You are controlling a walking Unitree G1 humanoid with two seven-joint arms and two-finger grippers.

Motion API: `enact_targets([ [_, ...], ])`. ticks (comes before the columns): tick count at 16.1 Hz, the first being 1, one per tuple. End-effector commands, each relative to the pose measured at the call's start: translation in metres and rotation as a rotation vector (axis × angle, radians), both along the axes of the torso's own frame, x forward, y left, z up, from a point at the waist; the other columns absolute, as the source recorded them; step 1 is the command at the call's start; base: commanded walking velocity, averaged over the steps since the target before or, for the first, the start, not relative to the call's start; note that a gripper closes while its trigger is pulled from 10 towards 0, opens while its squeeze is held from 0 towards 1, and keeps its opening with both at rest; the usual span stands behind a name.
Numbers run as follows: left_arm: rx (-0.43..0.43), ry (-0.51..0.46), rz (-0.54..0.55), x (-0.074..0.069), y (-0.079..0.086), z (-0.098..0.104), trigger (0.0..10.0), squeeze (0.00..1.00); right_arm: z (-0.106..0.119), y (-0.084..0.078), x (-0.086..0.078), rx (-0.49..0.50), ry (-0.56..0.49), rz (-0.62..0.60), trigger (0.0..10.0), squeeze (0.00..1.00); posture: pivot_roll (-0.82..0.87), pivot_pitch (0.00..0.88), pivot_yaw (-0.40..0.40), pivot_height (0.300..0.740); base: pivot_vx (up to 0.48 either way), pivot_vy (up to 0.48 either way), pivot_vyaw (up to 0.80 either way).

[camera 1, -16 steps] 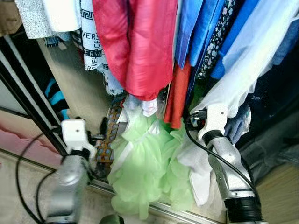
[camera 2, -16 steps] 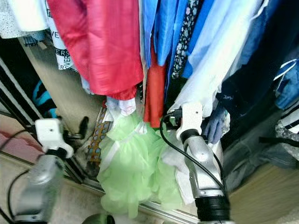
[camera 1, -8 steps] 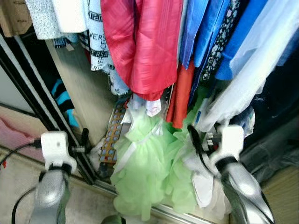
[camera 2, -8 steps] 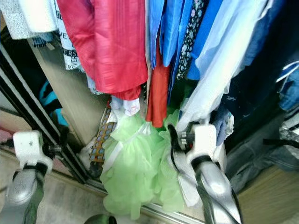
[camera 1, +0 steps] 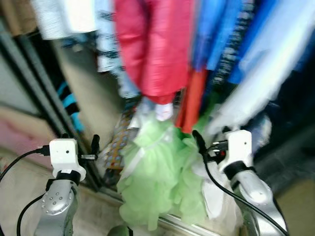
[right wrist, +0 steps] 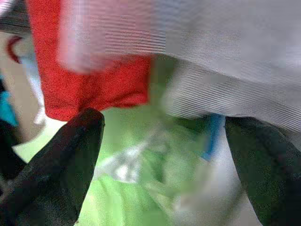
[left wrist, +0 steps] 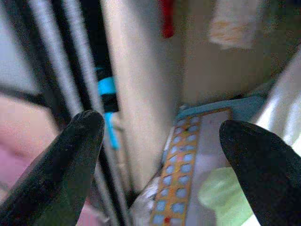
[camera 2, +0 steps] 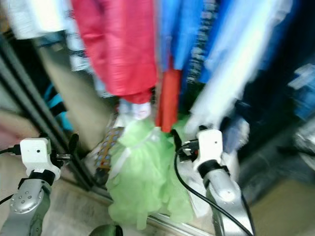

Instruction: Clean up the room

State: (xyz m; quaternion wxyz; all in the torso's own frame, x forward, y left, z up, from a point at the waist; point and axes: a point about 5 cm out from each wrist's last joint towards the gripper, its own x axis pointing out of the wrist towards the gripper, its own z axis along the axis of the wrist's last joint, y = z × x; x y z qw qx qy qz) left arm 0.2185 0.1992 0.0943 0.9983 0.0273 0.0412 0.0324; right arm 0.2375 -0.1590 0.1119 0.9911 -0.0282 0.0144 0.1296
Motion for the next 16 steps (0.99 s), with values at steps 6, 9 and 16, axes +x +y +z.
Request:
enact_targets([
  [6, -0.024, 0.029, -0.012, 0.005, -0.008, -0.005, 10.0, 0.0, 0.002, 0.008, 0.016, -0.003, -0.014, 0.034, 10.0, 0.0, -0.08, 0.0, 0.021, 0.74, 0.0, 0.0, 0.8],
  [9, -0.027, 0.017, -0.008, 0.01, -0.007, -0.002, 10.0, 0.0, 0.007, 0.017, 0.022, 0.006, -0.035, 0.061, 10.0, 0.0, -0.08, 0.0, 0.02, 0.74, 0.0, 0.0, 0.8],
  [16, -0.04, 0.016, -0.009, 0.013, -0.011, -0.001, 10.0, 0.0, 0.008, 0.022, 0.023, 0.015, -0.029, 0.101, 10.0, 0.0, -0.09, 0.0, 0.009, 0.74, 0.0, 0.0, 0.8],
])
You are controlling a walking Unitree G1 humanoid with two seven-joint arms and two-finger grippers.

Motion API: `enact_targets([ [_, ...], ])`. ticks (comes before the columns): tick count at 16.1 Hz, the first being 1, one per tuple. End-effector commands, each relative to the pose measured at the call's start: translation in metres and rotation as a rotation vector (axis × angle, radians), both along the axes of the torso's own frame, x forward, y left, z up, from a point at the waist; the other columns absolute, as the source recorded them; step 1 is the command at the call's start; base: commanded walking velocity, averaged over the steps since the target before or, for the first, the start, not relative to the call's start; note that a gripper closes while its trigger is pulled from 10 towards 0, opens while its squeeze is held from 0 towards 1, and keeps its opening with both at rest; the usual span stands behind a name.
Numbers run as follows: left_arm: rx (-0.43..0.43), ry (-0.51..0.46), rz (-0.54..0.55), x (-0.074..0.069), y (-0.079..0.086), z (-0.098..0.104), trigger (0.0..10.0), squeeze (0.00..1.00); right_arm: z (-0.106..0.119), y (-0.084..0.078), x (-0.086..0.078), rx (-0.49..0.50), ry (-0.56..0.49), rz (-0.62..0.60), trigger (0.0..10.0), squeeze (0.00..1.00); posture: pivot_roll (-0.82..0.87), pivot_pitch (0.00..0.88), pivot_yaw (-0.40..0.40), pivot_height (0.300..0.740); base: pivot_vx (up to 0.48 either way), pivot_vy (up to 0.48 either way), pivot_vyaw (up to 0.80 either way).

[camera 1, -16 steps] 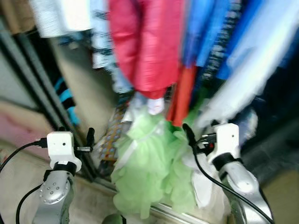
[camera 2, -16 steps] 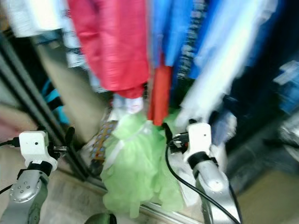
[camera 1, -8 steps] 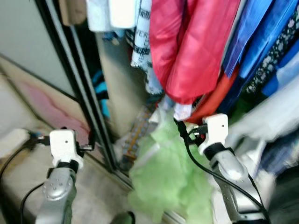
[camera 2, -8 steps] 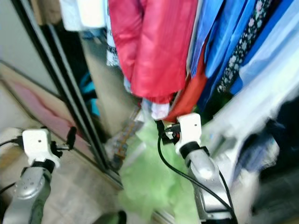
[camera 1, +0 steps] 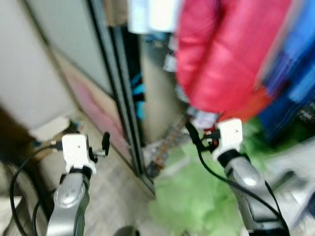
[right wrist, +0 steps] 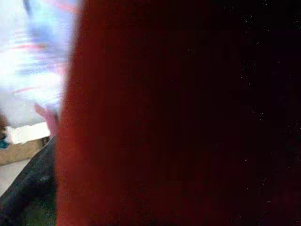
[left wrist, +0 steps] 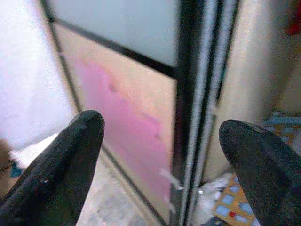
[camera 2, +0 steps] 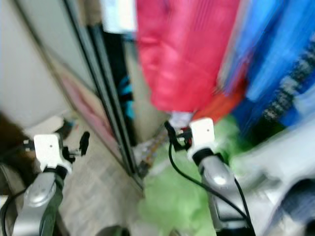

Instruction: Clean up the room

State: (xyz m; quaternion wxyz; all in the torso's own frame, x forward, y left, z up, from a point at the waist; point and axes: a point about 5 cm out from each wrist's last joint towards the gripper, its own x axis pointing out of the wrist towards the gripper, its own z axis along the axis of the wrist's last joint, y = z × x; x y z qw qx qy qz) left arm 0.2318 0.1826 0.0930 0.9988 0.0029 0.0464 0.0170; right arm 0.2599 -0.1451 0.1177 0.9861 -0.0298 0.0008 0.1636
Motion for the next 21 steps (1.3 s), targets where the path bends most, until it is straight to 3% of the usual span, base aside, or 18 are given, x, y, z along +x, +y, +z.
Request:
enact_targets([
  [1, 0.006, 0.008, 0.02, 0.0, 0.005, 0.0, 10.0, 0.0, 0.001, 0.009, 0.002, 0.014, -0.001, 0.037, 10.0, 0.0, -0.09, 0.0, 0.005, 0.74, 0.0, 0.0, 0.8],
  [8, -0.01, 0.011, 0.036, -0.001, 0.005, 0.0, 10.0, 0.0, 0.005, 0.014, 0.008, 0.032, -0.005, 0.051, 10.0, 0.0, -0.09, 0.0, 0.0, 0.74, 0.0, 0.0, 0.8],
  [10, -0.015, 0.012, 0.042, -0.001, 0.005, -0.001, 10.0, 0.0, -0.004, 0.024, 0.005, 0.006, 0.036, 0.105, 10.0, 0.0, -0.08, 0.0, -0.006, 0.74, 0.0, 0.0, 0.8],
  [14, -0.027, -0.011, 0.107, -0.007, 0.006, 0.0, 10.0, 0.0, -0.015, 0.029, 0.015, -0.018, 0.115, 0.164, 10.0, 0.0, -0.01, 0.0, -0.076, 0.74, 0.0, 0.0, 0.0],
  [18, -0.044, -0.03, 0.142, -0.013, 0.004, 0.002, 10.0, 0.0, -0.02, 0.051, 0.02, -0.118, 0.13, 0.328, 10.0, 0.0, 0.02, 0.0, -0.115, 0.74, 0.0, 0.0, 0.0],
  [21, -0.03, -0.024, 0.142, -0.011, 0.005, 0.0, 10.0, 0.0, -0.018, 0.045, 0.023, -0.099, 0.11, 0.284, 10.0, 0.0, 0.0, 0.0, -0.092, 0.74, 0.0, 0.0, 0.0],
])
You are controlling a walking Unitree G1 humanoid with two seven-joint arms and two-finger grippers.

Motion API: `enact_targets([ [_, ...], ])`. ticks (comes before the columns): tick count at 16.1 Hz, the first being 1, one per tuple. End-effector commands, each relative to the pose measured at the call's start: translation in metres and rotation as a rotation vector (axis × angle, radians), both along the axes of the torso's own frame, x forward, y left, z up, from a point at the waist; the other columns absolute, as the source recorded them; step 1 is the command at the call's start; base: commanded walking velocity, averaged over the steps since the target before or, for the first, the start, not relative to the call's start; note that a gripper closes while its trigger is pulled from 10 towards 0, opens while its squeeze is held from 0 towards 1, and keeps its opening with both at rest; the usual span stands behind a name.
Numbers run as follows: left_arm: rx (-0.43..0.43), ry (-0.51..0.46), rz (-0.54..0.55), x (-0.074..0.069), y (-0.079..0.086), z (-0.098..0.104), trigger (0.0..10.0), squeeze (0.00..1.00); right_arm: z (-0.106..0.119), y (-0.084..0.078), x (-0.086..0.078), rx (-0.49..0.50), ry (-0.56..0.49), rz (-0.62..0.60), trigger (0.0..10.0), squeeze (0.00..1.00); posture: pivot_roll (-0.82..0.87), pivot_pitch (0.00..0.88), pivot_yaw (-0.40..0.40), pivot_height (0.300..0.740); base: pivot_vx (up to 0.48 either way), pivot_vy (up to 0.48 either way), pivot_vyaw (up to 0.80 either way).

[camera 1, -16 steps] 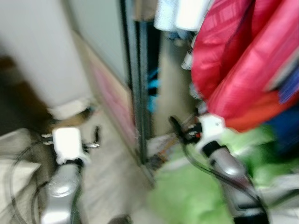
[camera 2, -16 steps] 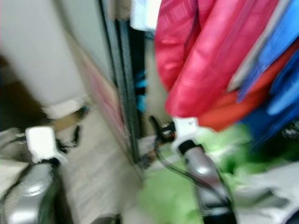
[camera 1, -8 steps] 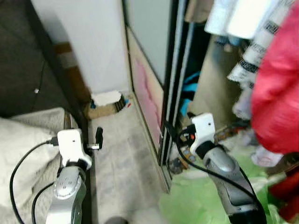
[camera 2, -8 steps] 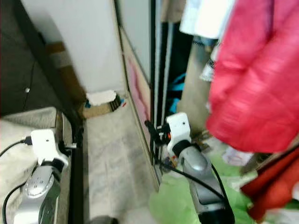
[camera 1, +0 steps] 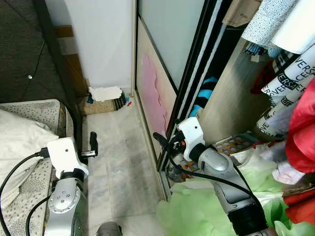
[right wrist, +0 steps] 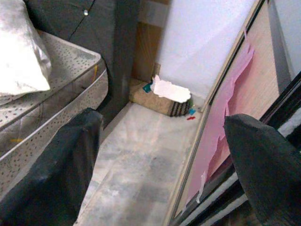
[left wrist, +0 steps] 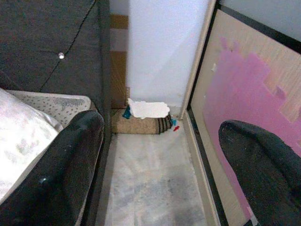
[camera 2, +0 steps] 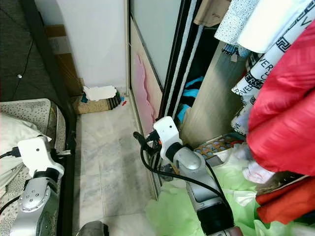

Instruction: Clean up the room

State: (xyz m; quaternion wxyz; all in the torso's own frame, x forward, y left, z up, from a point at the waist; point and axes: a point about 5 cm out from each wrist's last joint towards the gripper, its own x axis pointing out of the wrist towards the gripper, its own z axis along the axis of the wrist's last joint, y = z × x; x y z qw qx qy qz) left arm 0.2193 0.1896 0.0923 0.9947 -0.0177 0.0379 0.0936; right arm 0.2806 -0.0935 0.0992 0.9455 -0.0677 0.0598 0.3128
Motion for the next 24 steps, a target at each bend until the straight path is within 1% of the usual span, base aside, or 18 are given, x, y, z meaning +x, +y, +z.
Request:
enact_targets([
  [1, 0.005, -0.007, -0.032, 0.005, -0.002, 0.001, 10.0, 0.0, 0.001, -0.011, 0.004, 0.019, -0.005, -0.062, 10.0, 0.0, -0.01, 0.0, -0.078, 0.74, 0.0, 0.0, 0.0],
  [2, 0.01, -0.01, -0.045, 0.008, -0.003, 0.002, 10.0, 0.0, 0.003, -0.014, 0.004, 0.035, -0.017, -0.084, 10.0, 0.0, -0.01, 0.0, -0.075, 0.74, 0.0, 0.0, 0.0],
  [4, 0.026, -0.019, -0.07, 0.017, -0.003, 0.006, 10.0, 0.0, 0.004, -0.013, 0.007, 0.037, -0.034, -0.106, 10.0, 0.0, -0.03, 0.0, -0.046, 0.74, 0.0, 0.0, 0.8],
  [7, 0.026, -0.025, -0.073, 0.021, -0.003, 0.008, 10.0, 0.0, 0.005, -0.012, 0.008, 0.045, -0.042, -0.113, 10.0, 0.0, -0.04, 0.0, -0.041, 0.74, 0.0, 0.0, 0.8],
  [16, 0.01, -0.015, -0.082, 0.022, -0.004, 0.007, 10.0, 0.0, 0.007, -0.009, 0.009, 0.075, -0.048, -0.103, 10.0, 0.0, -0.04, 0.0, -0.042, 0.74, 0.0, 0.0, 0.8],
  [18, 0.005, -0.001, -0.093, 0.022, -0.006, 0.007, 10.0, 0.0, 0.007, -0.01, 0.008, 0.084, -0.049, -0.104, 10.0, 0.0, -0.04, 0.0, -0.035, 0.74, 0.0, 0.0, 0.8],
  [20, -0.003, -0.017, -0.139, 0.022, -0.01, 0.008, 10.0, 0.0, 0.007, -0.01, 0.007, 0.088, -0.048, -0.101, 10.0, 0.0, -0.04, 0.0, -0.035, 0.74, 0.0, 0.0, 0.8],
  [24, -0.001, -0.014, -0.141, 0.022, -0.01, 0.007, 10.0, 0.0, 0.007, -0.009, 0.006, 0.085, -0.049, -0.089, 10.0, 0.0, -0.04, 0.0, -0.04, 0.74, 0.0, 0.0, 0.8],
])
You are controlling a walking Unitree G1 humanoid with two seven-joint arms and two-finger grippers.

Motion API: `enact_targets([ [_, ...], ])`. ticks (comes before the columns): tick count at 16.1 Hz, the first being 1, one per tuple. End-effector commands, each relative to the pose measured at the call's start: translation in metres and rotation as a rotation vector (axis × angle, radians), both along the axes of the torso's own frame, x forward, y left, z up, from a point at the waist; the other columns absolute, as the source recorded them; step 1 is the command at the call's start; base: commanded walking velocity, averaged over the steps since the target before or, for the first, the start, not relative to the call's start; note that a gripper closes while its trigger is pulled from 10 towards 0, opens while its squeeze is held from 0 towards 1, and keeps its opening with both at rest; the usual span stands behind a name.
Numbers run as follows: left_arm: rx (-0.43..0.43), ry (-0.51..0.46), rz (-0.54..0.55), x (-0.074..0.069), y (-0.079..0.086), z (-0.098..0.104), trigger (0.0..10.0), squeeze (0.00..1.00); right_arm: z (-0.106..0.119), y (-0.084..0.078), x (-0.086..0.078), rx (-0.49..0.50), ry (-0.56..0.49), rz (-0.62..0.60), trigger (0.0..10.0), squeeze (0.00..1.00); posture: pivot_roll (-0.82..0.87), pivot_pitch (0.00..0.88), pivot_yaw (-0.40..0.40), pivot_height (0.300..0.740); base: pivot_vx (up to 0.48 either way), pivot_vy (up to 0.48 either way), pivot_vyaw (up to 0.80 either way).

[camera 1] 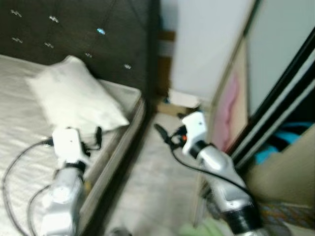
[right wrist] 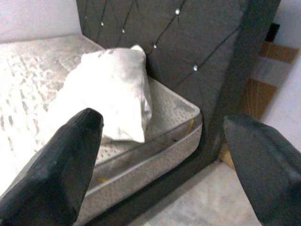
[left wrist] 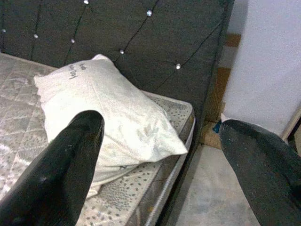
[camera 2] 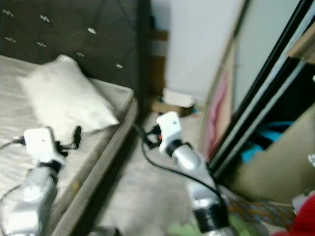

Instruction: Clean up the room

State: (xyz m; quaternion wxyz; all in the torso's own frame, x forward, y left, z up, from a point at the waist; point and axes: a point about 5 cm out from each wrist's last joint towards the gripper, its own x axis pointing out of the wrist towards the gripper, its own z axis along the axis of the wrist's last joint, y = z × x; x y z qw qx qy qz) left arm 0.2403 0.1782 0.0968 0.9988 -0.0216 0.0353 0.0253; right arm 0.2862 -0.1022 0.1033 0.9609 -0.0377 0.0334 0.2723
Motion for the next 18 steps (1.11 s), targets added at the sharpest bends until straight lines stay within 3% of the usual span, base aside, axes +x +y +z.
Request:
enact_targets([
  [1, 0.01, -0.008, -0.007, 0.0004, 0.0005, 0.0027, 10.0, 0.0, 0.0031, -0.0003, 0.0003, 0.013, -0.013, 0.001, 10.0, 0.0, -0.04, 0.0, -0.042, 0.74, 0.0, 0.0, 0.8],
  [15, -0.001, -0.012, 0.024, -0.0003, 0.0036, 0.0018, 10.0, 0.0, 0.0061, 0.0024, -0.0001, 0.027, -0.035, 0.026, 10.0, 0.0, -0.04, 0.0, -0.045, 0.74, 0.0, 0.0, 0.8],
  [18, -0.006, -0.027, 0.03, -0.0005, 0.0052, 0.0032, 10.0, 0.0, 0.0088, -0.0004, 0.0016, 0.061, -0.038, 0.0, 10.0, 0.0, -0.05, 0.0, -0.044, 0.74, 0.0, 0.0, 0.14],
])
